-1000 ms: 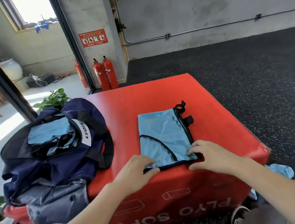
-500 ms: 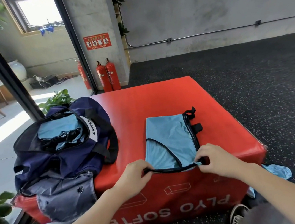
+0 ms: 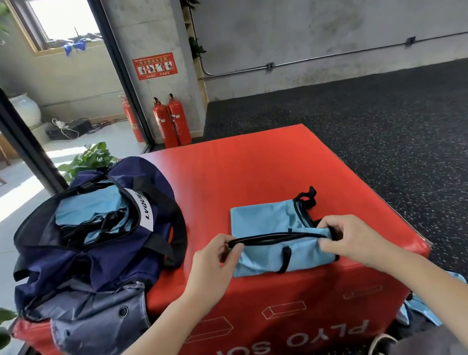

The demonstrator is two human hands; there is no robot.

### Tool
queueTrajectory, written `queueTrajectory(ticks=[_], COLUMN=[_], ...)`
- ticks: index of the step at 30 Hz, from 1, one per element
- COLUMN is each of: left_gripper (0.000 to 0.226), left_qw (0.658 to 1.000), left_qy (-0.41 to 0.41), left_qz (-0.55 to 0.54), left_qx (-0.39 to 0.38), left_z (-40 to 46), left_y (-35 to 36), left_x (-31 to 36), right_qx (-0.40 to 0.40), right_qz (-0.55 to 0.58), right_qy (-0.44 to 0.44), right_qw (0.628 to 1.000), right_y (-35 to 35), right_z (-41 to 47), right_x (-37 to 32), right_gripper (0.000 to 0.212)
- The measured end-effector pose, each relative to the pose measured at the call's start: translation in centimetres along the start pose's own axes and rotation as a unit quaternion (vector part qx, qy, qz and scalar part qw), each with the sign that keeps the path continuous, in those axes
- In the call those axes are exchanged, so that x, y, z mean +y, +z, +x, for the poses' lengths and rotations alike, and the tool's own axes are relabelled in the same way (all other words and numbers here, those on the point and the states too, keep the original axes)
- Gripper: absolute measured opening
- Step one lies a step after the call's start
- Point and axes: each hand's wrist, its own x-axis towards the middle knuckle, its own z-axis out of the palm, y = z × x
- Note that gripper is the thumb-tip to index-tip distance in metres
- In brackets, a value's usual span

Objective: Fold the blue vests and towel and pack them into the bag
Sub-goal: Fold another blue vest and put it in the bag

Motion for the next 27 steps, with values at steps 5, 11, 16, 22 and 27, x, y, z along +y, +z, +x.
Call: queueTrajectory(ticks=[5,11,16,22,27], left_gripper=[0.004,0.006,0.004,0.057,0.032], left_qw=[0.999,0.993,0.987,0.987,0.993], left_qy=[-0.021,-0.050,-0.101,-0.158,-0.101], left_qz=[-0.013,-0.042,-0.075,-0.006,0.059], left_qx=[0.046,0.099,0.100,0.024,0.025], left_z=[2.7,7.2,9.6,8.1,8.1], left_y=[0.7,1.8,2.8,4.2,3.9], left_x=[0.5,0.1,-0.8,-2.9,-5.2], right_qx=[0.068,0.079,0.062,0.004,0.017], right_qz=[0.014,-0.031,-0.109,-0.172,-0.197], right_qy=[-0.009,0.001,0.011,0.068,0.085], right_qw=[0.998,0.996,0.992,0.983,0.976], right_y=[0.2,0.5,0.8,1.2,1.3], right_z=[2.7,7.7,12.1,14.7,15.8], right_x=[-0.5,-0.7,0.4,3.1,3.4], right_gripper=[0.005,0.011,0.013,0.006,0.009])
